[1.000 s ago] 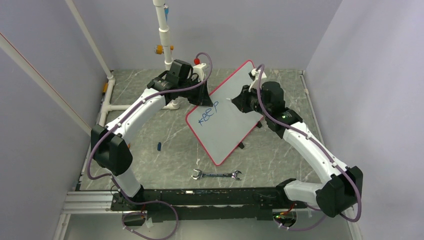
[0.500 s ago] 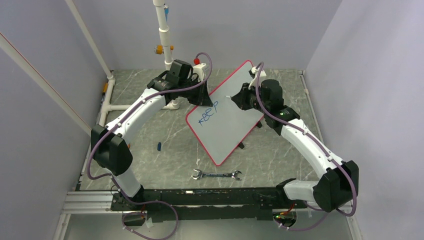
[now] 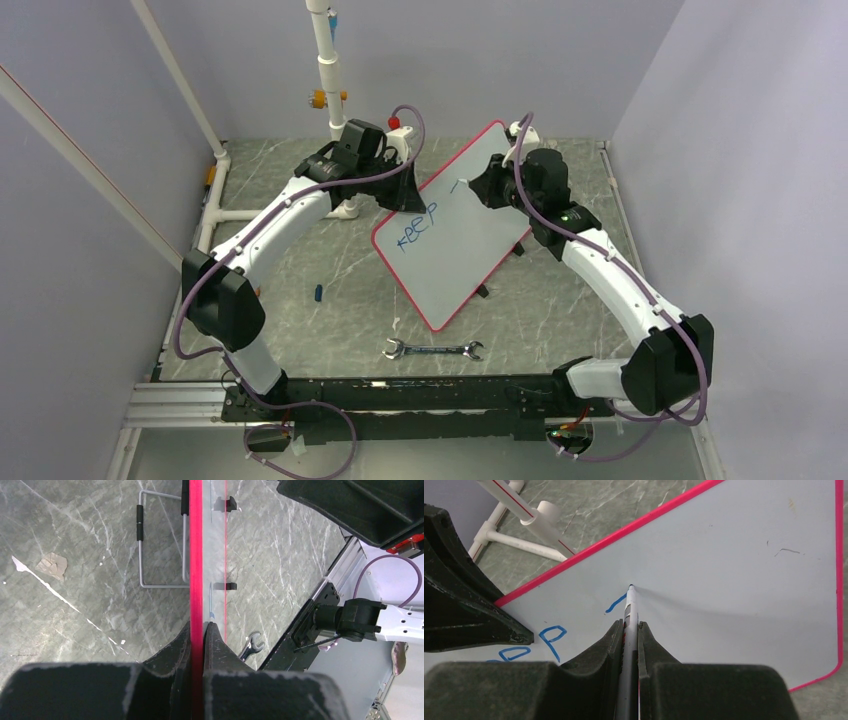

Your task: Write a sentence on the whiteboard

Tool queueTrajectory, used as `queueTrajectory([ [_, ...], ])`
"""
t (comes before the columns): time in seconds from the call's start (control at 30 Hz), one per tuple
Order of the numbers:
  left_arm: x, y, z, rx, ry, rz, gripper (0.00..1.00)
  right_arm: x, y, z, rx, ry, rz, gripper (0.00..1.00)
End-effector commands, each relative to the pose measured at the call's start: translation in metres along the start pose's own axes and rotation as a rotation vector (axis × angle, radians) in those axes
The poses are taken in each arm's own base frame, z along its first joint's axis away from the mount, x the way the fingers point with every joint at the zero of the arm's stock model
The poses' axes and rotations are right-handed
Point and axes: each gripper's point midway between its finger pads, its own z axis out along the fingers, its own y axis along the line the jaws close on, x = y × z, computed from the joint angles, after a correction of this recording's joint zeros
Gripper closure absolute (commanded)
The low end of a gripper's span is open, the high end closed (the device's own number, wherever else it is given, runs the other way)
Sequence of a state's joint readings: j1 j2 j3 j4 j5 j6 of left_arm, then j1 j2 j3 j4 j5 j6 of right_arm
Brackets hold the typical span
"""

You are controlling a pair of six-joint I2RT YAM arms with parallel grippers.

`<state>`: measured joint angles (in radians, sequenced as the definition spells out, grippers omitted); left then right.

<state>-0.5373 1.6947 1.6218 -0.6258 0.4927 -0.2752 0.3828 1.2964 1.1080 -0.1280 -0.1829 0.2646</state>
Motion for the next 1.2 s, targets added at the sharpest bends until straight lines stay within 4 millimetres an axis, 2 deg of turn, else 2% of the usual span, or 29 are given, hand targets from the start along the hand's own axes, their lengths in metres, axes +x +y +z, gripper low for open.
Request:
queueTrajectory([
  [0.0,-0.015,0.013,-0.008,-0.101,-0.047,0.162,1.00,-0.033,0.003,-0.011,0.019,-0.082,-0.021,1.00],
  [0.23,-0.015,0.014,-0.007,-0.104,-0.045,0.159,1.00,-0.045,0.016,-0.026,-0.027,-0.120,-0.011,1.00],
  [0.63,-0.013,0.013,-0.005,-0.100,-0.039,0.160,1.00,-0.052,0.026,-0.007,-0.085,-0.114,0.023,1.00],
  [0.83,-0.013,0.012,-0.005,-0.099,-0.039,0.163,1.00,-0.044,0.025,0.000,-0.094,-0.079,0.019,1.00],
  [1.17,-0.013,0.012,-0.005,-0.100,-0.039,0.163,1.00,-0.014,0.018,-0.003,-0.080,-0.015,0.034,1.00],
])
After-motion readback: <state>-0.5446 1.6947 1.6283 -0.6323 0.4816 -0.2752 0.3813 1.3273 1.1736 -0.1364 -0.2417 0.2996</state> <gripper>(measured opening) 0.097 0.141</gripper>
